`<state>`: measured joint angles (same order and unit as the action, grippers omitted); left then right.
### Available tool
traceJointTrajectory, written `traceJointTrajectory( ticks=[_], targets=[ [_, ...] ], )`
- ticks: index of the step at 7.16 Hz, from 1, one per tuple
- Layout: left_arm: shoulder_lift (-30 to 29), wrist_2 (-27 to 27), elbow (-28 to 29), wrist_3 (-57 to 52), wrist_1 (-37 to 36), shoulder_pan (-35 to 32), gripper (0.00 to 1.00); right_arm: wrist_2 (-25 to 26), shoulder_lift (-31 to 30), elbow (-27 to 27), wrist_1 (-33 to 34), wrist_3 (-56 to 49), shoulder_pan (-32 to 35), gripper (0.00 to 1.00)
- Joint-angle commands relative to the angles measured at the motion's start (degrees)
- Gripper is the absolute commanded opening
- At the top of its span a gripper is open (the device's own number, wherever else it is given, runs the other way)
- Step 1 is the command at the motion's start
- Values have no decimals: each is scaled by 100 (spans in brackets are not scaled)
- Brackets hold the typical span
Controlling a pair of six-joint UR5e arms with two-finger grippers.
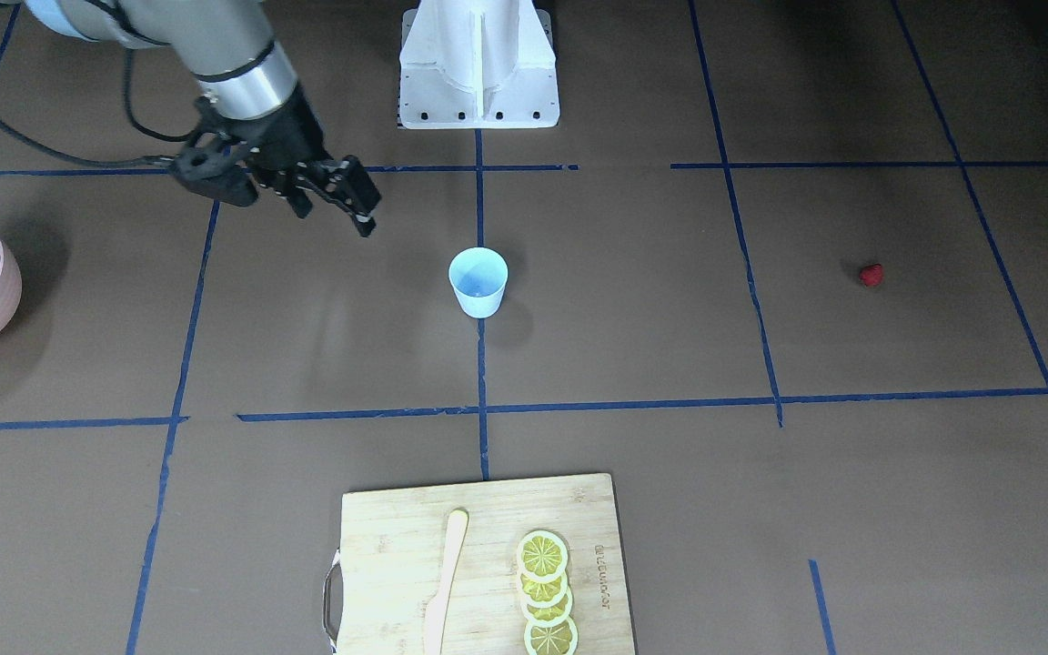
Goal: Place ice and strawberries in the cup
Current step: 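Open the right gripper to drop the ice cube into the cup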
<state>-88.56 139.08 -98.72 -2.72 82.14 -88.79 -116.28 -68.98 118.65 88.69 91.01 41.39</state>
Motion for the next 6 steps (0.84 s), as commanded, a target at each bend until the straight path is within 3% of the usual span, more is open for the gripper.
traceJointTrajectory(
  ticks=[1, 3, 6],
  targets=[
    [5, 14, -15, 26, 83, 2, 100, -710, -1498, 404, -18, -2268, 1129, 100],
    [5, 14, -59, 35, 83, 10, 100, -1534, -2380, 30, -9, -4652, 2420, 100],
    [5, 14, -121, 35, 83, 11, 100, -1425, -2866, -981, -18, -7440, 3278, 100]
  ],
)
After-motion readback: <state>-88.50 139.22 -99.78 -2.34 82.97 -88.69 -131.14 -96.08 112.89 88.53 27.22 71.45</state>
